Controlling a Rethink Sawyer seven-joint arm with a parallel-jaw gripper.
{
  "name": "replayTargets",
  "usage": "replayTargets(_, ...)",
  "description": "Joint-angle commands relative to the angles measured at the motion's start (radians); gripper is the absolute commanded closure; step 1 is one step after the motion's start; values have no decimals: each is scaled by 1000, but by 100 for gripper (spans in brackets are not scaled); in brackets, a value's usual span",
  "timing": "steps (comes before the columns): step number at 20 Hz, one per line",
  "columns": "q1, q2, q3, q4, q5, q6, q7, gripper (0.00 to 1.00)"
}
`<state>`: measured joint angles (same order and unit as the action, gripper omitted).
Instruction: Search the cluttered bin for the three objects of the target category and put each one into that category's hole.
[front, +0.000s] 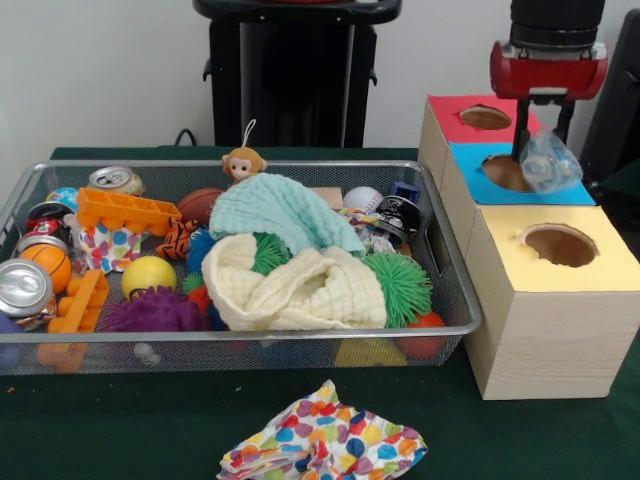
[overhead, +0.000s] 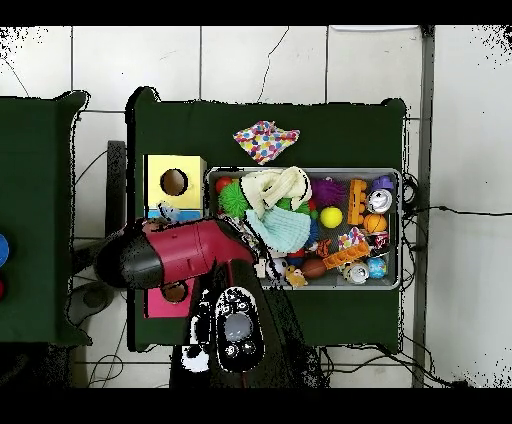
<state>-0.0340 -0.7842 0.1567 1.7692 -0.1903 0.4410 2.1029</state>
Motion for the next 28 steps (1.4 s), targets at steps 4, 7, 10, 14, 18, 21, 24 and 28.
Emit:
replayTargets(4,26,86,-67,82,-89,-124,98,100)
replayTargets(7,49,100,-95,84,-83,-145,117,100)
replayTargets(10,67,108,-114,92,-77,-168,120,100)
replayTargets(14,85,115,-132,102,-67,-195,122,100)
replayTargets(18,100,124,-144,107,-55,-210,122,100)
replayTargets(21,106,122,-149,118,-53,-220,119,100)
replayTargets(24,112,119,-154,123,-52,-222,114,100)
replayTargets(28,117,113,-158,139,-56,-230,107,100)
